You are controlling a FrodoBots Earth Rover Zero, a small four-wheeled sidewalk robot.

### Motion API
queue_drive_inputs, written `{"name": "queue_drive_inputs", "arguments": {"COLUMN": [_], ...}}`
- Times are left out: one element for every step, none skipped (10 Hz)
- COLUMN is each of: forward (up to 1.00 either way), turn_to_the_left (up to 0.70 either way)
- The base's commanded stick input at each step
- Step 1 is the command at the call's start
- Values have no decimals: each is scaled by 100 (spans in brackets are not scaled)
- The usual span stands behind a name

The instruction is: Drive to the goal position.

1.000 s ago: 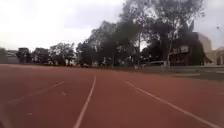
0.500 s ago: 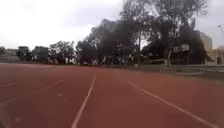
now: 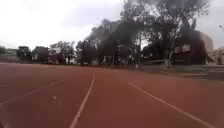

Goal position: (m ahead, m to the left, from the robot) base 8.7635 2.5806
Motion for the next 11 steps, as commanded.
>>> {"name": "queue_drive_inputs", "arguments": {"forward": [45, 45, 45, 45, 45, 45, 45, 45, 45, 45, 45], "turn_to_the_left": [0, 0, 0, 0, 0, 0, 0, 0, 0, 0, 0]}}
